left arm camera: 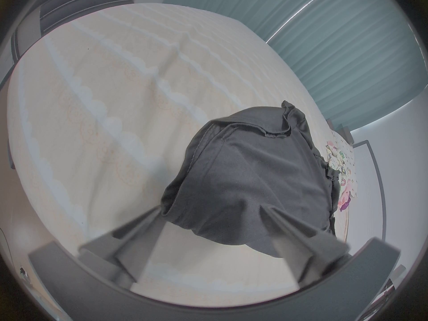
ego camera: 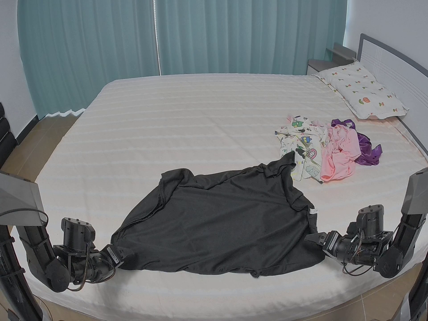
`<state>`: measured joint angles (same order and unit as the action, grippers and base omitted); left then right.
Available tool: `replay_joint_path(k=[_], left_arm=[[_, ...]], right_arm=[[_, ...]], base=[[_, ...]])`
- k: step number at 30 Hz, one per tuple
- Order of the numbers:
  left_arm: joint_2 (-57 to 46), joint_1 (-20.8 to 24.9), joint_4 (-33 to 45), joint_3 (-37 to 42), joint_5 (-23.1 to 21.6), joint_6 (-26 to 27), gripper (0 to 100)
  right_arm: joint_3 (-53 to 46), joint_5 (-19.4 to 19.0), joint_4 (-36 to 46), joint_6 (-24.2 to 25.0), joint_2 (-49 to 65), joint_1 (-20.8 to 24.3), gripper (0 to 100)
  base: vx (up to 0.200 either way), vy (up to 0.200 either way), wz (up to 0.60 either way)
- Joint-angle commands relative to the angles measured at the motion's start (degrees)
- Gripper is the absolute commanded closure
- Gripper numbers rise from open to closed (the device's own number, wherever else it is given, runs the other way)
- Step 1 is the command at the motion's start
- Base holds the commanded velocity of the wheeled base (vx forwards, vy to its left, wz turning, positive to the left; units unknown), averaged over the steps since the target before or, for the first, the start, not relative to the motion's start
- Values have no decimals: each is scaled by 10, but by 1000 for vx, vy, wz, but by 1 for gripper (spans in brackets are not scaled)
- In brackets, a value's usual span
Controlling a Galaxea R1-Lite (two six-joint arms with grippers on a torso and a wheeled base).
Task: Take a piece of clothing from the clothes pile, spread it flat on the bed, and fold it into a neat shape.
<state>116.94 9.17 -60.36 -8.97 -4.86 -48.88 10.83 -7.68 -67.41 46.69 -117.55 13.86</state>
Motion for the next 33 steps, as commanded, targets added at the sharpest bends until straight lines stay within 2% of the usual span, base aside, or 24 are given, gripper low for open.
replay_joint_path(k=[1,8,14,21,22,30,33], left_arm=[[9,3,-1,3,-1,-1,100],[-9,0,-1,-3,0,-2,100],[-54,-4,-1,-19,0,-52,100],[-51,-15,-1,-26,-1,-53,100],[-51,-16,-1,-27,0,-54,100],[-55,-20,-1,-29,0,-55,100],[-52,-42,-2,-44,1,-60,100]], right_arm=[[-3,-1,1,0,-4,-1,0],[-6,3,3,-10,-32,6,0],[29,4,0,-13,-76,20,0],[63,21,-2,-12,-95,3,0],[67,21,-5,-12,-94,-1,100],[61,24,-62,-6,-59,-3,100],[96,22,-55,-1,-32,-9,100]], base=[[0,0,0],[0,0,0],[0,0,0],[0,0,0],[0,0,0],[0,0,0],[0,0,0]])
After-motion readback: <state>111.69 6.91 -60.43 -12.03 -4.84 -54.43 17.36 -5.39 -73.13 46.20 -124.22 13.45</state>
